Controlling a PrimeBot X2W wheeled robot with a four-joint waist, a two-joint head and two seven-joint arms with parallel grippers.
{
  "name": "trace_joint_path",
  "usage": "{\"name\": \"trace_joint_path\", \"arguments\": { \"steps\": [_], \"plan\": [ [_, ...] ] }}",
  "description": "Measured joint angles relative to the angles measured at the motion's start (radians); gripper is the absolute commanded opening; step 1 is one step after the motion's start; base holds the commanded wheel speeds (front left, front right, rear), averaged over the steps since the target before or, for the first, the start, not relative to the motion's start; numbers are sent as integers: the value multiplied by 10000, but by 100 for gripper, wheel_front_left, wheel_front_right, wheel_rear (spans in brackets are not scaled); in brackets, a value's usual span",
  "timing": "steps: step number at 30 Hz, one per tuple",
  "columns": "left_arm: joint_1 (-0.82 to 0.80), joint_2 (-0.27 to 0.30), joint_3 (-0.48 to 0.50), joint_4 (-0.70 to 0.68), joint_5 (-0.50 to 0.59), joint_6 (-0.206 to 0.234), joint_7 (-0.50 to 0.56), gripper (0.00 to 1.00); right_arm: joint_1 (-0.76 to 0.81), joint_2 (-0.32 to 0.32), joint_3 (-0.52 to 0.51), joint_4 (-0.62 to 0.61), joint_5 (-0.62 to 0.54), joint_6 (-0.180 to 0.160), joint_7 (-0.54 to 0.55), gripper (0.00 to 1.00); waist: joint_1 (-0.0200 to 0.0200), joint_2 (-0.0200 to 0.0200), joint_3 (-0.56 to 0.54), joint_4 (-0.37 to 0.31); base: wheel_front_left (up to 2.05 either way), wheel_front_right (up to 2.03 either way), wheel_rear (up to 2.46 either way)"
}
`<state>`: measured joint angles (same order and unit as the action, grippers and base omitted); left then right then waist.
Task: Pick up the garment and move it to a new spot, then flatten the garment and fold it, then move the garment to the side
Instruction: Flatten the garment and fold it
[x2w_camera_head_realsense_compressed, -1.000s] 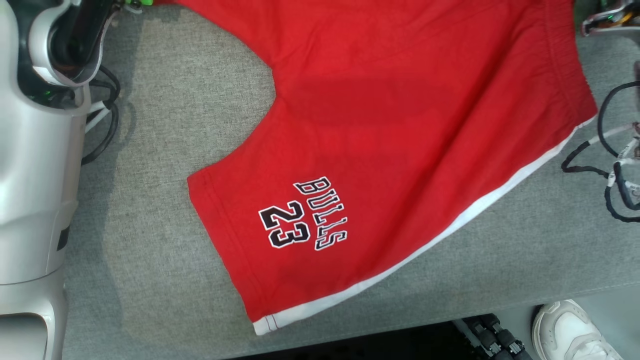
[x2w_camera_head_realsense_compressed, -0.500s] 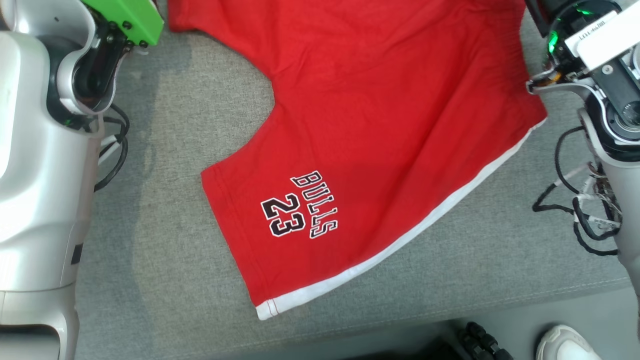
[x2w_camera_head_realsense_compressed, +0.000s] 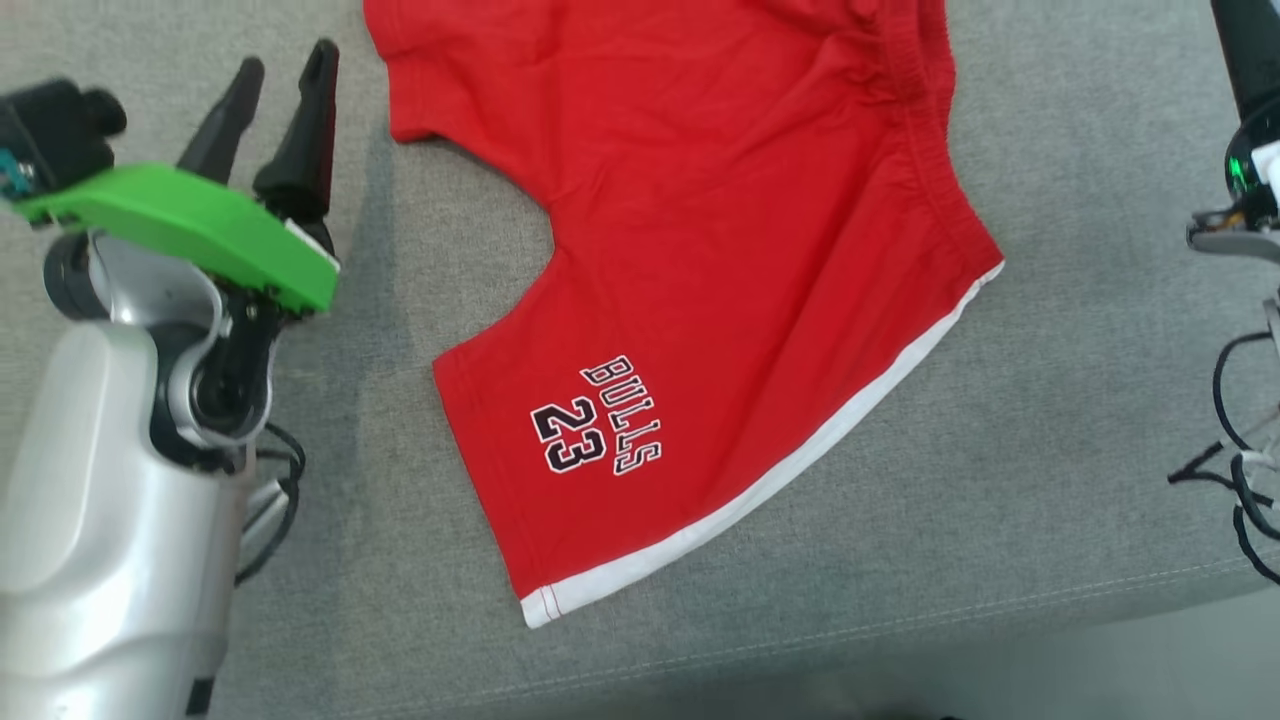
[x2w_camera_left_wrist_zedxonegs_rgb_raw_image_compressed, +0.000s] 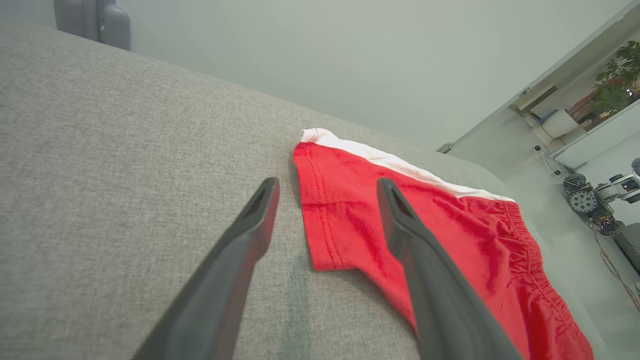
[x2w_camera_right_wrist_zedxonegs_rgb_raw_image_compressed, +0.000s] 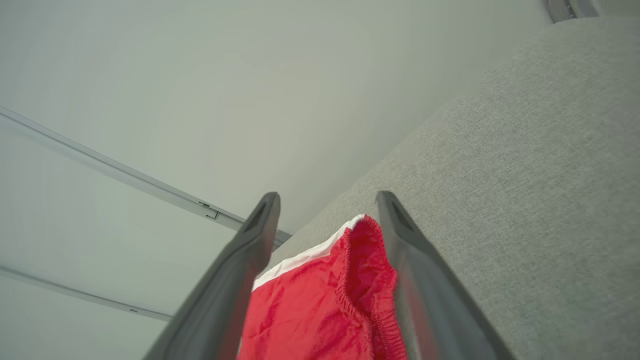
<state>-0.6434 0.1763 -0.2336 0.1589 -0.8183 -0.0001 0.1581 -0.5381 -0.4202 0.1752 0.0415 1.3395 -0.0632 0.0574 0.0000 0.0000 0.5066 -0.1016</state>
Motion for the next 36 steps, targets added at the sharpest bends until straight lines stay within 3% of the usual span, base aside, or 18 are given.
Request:
{"name": "trace_joint_path", "arguments": {
  "steps": [7,16,24,30,36],
  "plan": [
    [1660,-385,207,-589,-364,17,-782,100,1112,-685,353,-178,-1145,15,-334,100,0,0,-925,105,0,0,0],
    [4198,-1273,-21,-1152,-1118,244,-1237,100,3287,-598,943,-407,-1546,4,-732,100,-1,0,-2182,443,0,0,0],
    [6042,-1296,-685,-1337,-1835,449,-1078,100,4275,-479,1346,-161,-1870,-90,-940,100,-1,0,-2752,749,0,0,0],
    [6836,-1304,-997,-1204,-2853,573,-805,100,4392,-384,1430,33,-1960,-92,-1112,100,-1,0,-2827,895,0,0,0],
    [7153,-1290,-1335,-1174,-3016,719,-600,100,4390,-370,1413,107,-1964,-90,-1200,100,-1,0,-2756,926,0,0,0]
  ]
}}
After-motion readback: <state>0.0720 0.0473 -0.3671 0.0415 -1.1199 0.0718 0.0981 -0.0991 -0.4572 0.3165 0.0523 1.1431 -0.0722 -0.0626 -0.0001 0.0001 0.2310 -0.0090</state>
